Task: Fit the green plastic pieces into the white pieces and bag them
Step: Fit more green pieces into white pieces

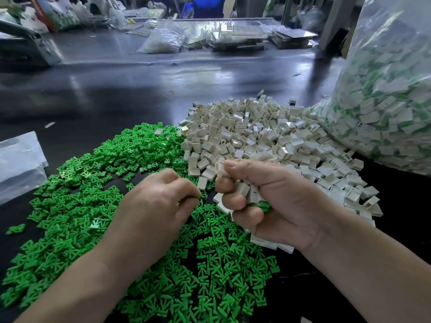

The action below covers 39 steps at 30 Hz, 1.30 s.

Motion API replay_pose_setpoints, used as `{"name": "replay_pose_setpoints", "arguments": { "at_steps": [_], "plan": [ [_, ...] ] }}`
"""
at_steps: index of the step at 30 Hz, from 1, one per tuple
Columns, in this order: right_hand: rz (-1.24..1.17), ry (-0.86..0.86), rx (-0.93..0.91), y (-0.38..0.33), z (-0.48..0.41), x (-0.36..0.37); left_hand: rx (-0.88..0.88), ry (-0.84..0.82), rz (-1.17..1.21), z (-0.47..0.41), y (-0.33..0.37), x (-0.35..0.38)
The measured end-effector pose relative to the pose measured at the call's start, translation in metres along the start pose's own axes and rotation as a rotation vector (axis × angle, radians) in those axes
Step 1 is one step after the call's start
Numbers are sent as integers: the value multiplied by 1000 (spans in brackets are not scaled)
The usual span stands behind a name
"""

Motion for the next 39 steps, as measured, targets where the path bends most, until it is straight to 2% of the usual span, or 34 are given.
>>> {"name": "replay_pose_setpoints", "arguments": {
  "at_steps": [3,7,11,18,23,31,39],
  "plan": [
    [25,34,-4,1,-1,-3,-170,127,409,1,-5,-7],
    [87,49,-14,2,-2,-3,-396,107,1073,-1,-6,-2],
    [179,82,-38,2,0,0,-470,94,1352,-1,-3,3],
    [443,153,-141,3,1,4,-437,123,1449,1,5,2],
    [588,192,-239,2,2,1,-408,152,1413,2,10,1],
    [733,263,-373,1,4,1,-369,191,1398,7,17,4],
    [768,254,-400,2,7,7,-344,197,1379,9,18,10]
  ]
}}
Point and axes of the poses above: each hand's wrist, its own z-axis away from the middle knuckle, its own x-axis out of the palm, y = z × x, the point moved 4 cm from there along -z, towards the middle knuckle, and after that the axes turned 14 degrees about z, right-handed, at the moved point
